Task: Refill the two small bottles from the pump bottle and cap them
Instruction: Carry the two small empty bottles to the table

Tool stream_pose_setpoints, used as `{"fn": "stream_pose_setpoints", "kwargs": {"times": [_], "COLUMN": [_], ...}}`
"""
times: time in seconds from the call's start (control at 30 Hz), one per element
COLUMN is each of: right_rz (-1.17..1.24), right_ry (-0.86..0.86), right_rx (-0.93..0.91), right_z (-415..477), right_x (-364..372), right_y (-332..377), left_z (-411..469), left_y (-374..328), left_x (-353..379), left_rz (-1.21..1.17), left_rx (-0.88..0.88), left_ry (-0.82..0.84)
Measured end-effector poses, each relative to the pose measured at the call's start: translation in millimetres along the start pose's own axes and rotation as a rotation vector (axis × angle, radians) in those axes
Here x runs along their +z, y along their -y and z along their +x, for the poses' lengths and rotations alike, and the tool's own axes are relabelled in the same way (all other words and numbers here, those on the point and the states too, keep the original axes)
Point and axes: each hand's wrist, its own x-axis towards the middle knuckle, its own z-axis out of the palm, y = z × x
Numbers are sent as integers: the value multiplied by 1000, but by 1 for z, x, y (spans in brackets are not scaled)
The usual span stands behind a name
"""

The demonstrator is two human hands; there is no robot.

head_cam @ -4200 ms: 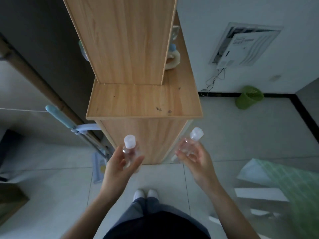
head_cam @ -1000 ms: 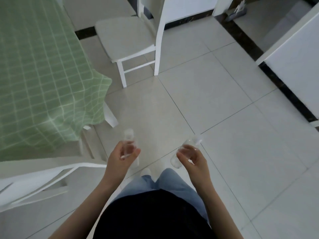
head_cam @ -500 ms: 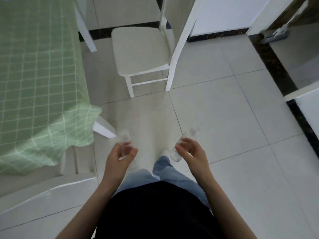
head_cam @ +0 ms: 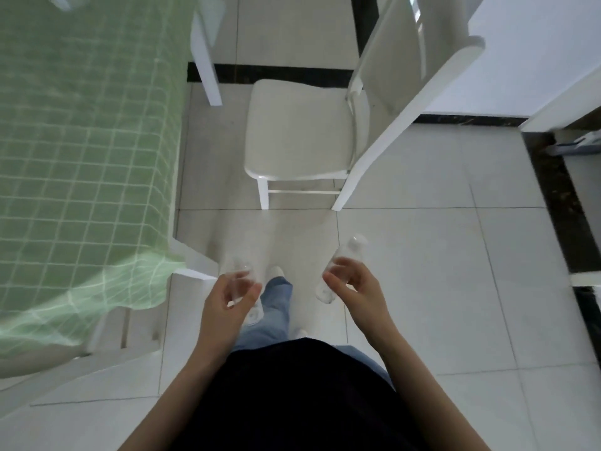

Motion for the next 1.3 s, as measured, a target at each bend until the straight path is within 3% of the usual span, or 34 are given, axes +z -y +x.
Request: {"fn": "stream_pose_setpoints", "kwargs": {"times": [0.43,0.87,1.3], "right_rz": [-66,-291,-463], "right_ry": [154,609,810], "right_rx": [-74,-76,-100], "right_z": [163,299,353], "right_x": [41,67,180], "right_y": [90,168,212], "left_z": [148,205,249], "left_y": [-79,-112,-130], "left_x": [10,48,-8], "left_rz": [-32,-172,-420], "left_rx": [16,-82,-89], "left_ry": [-136,-575,-810]}}
